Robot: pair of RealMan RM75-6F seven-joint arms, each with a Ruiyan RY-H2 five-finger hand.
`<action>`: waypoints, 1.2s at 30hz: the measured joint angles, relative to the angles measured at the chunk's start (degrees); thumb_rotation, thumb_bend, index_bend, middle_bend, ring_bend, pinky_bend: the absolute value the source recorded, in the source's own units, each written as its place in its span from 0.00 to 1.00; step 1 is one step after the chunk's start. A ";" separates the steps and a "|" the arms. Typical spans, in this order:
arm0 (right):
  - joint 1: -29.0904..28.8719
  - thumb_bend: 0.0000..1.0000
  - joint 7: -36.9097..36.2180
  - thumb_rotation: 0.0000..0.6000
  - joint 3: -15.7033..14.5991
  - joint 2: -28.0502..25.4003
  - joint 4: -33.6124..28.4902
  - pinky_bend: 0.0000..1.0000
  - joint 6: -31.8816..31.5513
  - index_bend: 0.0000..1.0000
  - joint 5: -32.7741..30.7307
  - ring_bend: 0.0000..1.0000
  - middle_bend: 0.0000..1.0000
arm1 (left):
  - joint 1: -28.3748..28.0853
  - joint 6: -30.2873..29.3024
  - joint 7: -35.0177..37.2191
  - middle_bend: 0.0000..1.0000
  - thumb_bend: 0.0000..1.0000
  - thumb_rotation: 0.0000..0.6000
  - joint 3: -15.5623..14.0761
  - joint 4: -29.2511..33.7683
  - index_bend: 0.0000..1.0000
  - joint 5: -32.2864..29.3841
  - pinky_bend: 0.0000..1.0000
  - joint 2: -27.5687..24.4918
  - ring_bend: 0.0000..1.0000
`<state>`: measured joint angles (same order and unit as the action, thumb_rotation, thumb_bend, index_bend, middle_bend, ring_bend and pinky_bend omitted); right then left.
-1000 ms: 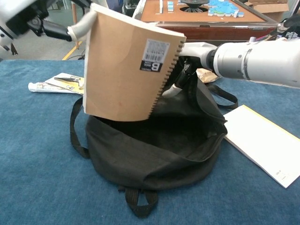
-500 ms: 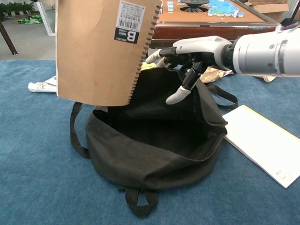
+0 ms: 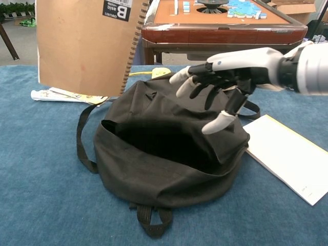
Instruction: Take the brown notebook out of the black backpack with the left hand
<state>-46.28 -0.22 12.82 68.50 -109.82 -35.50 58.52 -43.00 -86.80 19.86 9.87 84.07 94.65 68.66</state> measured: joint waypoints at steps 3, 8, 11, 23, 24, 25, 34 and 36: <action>0.93 0.01 -2.95 1.00 -0.75 -1.69 -1.18 0.29 1.78 0.00 2.26 0.15 0.15 | -0.33 1.11 -0.13 0.78 0.49 1.00 0.93 -0.92 0.72 -0.95 0.42 0.17 0.64; 2.91 0.01 -4.23 1.00 -1.95 -3.40 -1.95 0.29 0.74 0.00 7.09 0.15 0.16 | -0.94 3.69 0.12 0.78 0.49 1.00 1.46 -3.08 0.72 -2.47 0.42 1.84 0.64; 4.40 0.01 -4.61 1.00 -2.17 -5.47 -2.72 0.29 -2.06 0.00 8.81 0.15 0.16 | -1.52 5.49 -0.08 0.78 0.49 1.00 1.43 -5.78 0.72 -3.16 0.42 3.76 0.64; 10.56 0.01 -6.92 1.00 -1.32 -15.56 -6.03 0.29 -12.64 0.00 11.07 0.15 0.16 | -5.90 13.20 -1.22 0.78 0.49 1.00 3.14 -27.20 0.72 -7.98 0.42 15.84 0.64; 10.81 0.01 -6.96 1.00 -1.34 -15.87 -6.03 0.29 -12.97 0.00 11.07 0.15 0.16 | -6.05 13.47 -1.29 0.78 0.49 1.00 3.00 -28.17 0.72 -8.07 0.42 16.84 0.64; 11.05 0.01 -6.94 1.00 -1.37 -16.15 -5.91 0.29 -13.33 0.00 10.99 0.15 0.16 | -6.08 13.60 -1.36 0.78 0.49 1.00 2.70 -28.68 0.72 -8.04 0.42 17.64 0.64; 11.36 0.01 -4.55 1.00 -1.45 -16.09 -4.17 0.29 -15.11 0.00 8.95 0.15 0.16 | -4.71 20.43 -4.22 0.47 0.32 0.83 -2.04 -15.69 0.39 -8.62 0.42 14.70 0.43; 11.44 0.01 -3.63 1.00 -1.60 -16.04 -4.03 0.29 -15.51 0.00 8.66 0.15 0.16 | -4.38 22.93 -5.75 0.32 0.27 0.66 -2.89 -9.54 0.25 -9.54 0.38 12.42 0.30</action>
<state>-34.84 -3.86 11.22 52.46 -113.84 -51.01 67.18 -47.38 -63.86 14.11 6.98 74.53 85.12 81.07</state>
